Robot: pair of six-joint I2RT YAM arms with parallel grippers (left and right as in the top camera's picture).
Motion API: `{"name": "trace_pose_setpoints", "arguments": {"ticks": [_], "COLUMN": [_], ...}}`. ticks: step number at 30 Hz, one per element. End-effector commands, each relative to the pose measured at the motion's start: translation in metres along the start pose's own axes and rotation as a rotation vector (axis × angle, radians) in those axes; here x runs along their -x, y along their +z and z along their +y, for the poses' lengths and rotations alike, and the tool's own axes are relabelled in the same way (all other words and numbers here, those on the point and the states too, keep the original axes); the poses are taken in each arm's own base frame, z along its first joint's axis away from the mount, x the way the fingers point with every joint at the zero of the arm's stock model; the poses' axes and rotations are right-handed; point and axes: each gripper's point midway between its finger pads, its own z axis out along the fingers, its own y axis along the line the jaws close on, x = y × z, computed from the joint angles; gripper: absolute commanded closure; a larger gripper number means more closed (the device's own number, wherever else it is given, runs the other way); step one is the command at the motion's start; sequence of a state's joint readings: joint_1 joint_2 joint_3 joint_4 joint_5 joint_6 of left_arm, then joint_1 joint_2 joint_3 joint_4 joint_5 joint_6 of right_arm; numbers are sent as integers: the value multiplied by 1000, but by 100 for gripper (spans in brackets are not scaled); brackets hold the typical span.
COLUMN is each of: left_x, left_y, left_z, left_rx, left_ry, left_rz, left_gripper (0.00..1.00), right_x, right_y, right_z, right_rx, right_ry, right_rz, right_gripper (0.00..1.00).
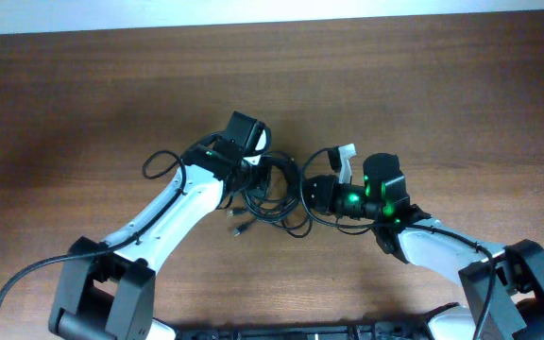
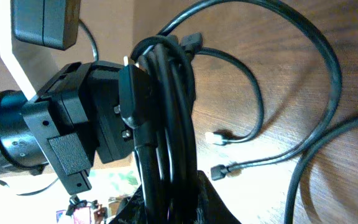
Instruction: Untangle cables
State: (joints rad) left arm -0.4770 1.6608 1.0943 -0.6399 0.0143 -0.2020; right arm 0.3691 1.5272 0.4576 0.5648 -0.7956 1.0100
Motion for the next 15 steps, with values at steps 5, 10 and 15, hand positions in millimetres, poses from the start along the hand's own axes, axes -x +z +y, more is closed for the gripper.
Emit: {"name": "trace_pose_setpoints", "arguments": {"ticks": [5, 10, 15], "left_x": [21, 23, 20], "left_y": [-51, -62, -61], "left_z": [80, 84, 82], "left_rx": [211, 189, 191], "left_ry": [-320, -394, -310], "left_rz": [-158, -189, -164], "left_gripper": [100, 100, 100], "right_x": [-4, -7, 6], "right_y": [-2, -2, -16], "right_z": [-28, -26, -26], "right_rx": [-113, -98, -55], "right_ry": [76, 63, 25], "right_rz": [-11, 8, 4], "right_gripper": [96, 69, 48]}}
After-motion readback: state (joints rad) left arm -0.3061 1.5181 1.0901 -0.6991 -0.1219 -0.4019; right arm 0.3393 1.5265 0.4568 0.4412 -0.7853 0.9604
